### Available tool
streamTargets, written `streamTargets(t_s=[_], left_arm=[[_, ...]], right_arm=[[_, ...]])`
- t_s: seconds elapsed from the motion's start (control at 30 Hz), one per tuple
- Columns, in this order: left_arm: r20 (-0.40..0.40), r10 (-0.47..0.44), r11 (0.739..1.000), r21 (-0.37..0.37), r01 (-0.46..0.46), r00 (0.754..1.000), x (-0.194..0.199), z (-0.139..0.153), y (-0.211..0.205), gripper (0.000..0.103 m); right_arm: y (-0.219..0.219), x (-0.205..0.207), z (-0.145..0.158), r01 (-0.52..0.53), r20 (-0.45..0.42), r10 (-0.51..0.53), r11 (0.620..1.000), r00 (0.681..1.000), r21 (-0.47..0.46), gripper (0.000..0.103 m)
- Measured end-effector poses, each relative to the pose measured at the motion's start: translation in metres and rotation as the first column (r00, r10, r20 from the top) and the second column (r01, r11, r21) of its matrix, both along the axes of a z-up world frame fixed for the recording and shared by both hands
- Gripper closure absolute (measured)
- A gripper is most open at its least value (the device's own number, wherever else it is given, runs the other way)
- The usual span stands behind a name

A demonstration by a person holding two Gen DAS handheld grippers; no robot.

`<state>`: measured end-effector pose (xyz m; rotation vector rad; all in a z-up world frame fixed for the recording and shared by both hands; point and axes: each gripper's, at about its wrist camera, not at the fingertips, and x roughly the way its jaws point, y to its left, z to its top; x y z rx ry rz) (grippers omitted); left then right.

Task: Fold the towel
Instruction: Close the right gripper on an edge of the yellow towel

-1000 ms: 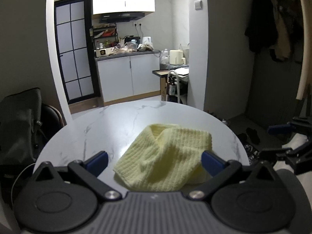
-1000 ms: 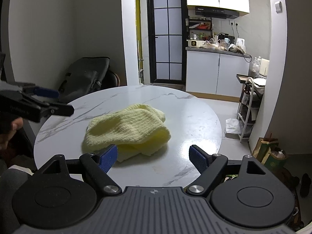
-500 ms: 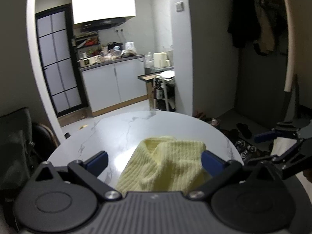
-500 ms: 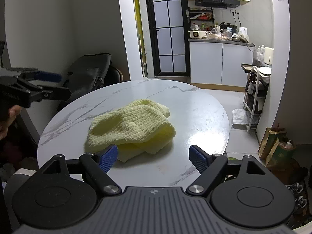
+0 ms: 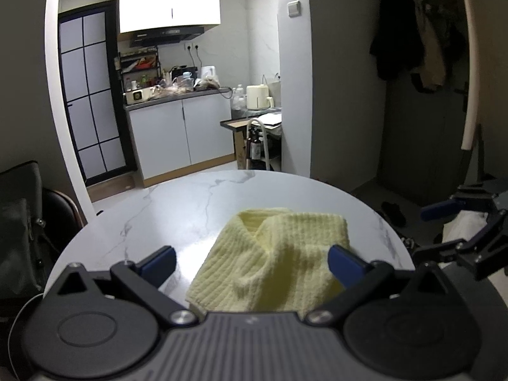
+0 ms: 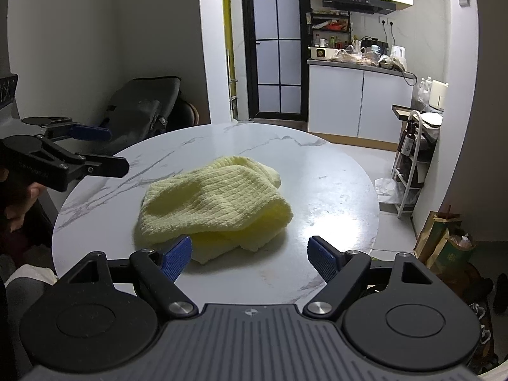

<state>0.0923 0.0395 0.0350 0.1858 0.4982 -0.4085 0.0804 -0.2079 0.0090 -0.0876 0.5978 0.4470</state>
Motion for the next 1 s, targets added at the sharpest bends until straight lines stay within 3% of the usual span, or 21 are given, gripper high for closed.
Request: streamTargets(t_s=[0.1,0.23,0.5,0.7,0.93,0.97,1.0], left_arm=[[0.041,-0.030,0.999,0.017,0.030,0.999,-0.004,-0.008,0.000,0.000],[0.039,-0.053,0.998,0.019,0.052,0.998,-0.004,-0.016,0.002,0.000],[-0.050,-0.016,1.000,-0.005,0.015,0.999,0.010,-0.029,0.029,0.000],[-0.110,0.004,0.999,0.033,-0.001,0.994,0.017,-0.040,0.034,0.000],[-0.147,0.007,0.999,-0.035,-0.012,0.989,0.023,-0.042,0.047,0.000],[-0.149,0.007,0.999,-0.037,-0.013,0.989,0.024,-0.042,0.048,0.000],[-0.150,0.008,0.999,-0.035,-0.014,0.989,0.024,-0.043,0.048,0.000]], right_arm=[[0.010,0.001,-0.002,-0.025,0.004,0.025,1.000,1.000,-0.019,0.019],[0.027,0.005,-0.006,-0.057,0.001,0.057,0.998,0.998,-0.022,0.020],[0.063,0.010,-0.014,-0.127,-0.011,0.127,0.992,0.992,-0.026,0.020],[0.088,0.013,-0.022,-0.152,-0.024,0.150,0.987,0.988,-0.050,0.020],[0.118,0.020,-0.036,-0.134,-0.028,0.131,0.980,0.991,-0.144,0.021],[0.121,0.022,-0.039,-0.126,-0.033,0.122,0.980,0.992,-0.152,0.023],[0.121,0.024,-0.040,-0.122,-0.035,0.118,0.980,0.992,-0.155,0.035]])
